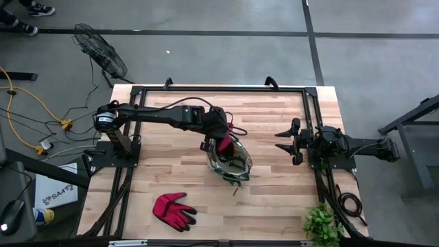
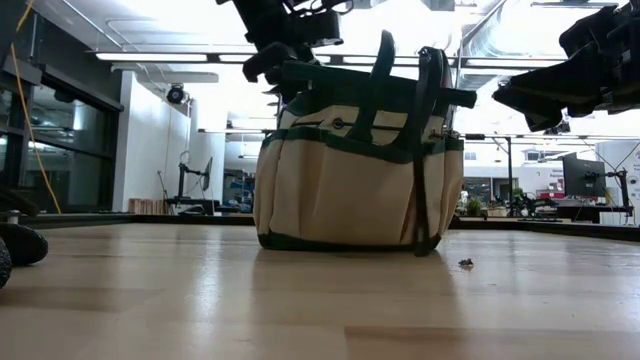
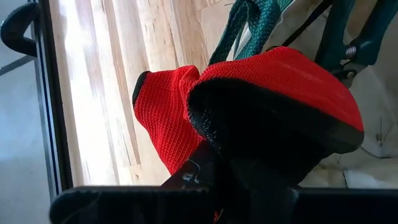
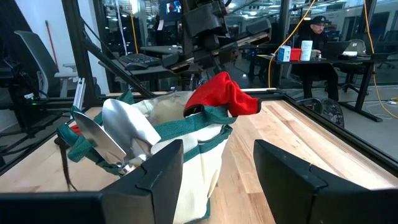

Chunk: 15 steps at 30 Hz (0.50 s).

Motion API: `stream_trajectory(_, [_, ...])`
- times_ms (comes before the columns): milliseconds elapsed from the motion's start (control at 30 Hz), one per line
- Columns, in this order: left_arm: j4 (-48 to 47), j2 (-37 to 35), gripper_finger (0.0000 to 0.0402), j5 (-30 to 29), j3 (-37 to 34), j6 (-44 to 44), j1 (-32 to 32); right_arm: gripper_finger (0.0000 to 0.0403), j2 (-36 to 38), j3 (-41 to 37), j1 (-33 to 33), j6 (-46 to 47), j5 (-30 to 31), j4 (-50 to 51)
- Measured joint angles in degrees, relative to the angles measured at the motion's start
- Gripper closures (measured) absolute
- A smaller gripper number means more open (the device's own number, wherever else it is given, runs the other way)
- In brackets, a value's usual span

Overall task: Pick & Place Garden tools in Gardening bag
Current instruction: Put the red glove into the gardening bag

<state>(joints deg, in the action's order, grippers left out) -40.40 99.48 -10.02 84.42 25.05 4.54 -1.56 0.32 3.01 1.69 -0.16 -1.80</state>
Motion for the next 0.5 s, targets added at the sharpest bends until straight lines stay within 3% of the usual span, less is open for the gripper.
stream_trajectory(500, [-0.23, 0.00, 0.0401, 0.43, 0.00, -4.95, 1.48, 0.0214, 0.00, 0.02, 0.01, 0.02, 0.03, -0.01])
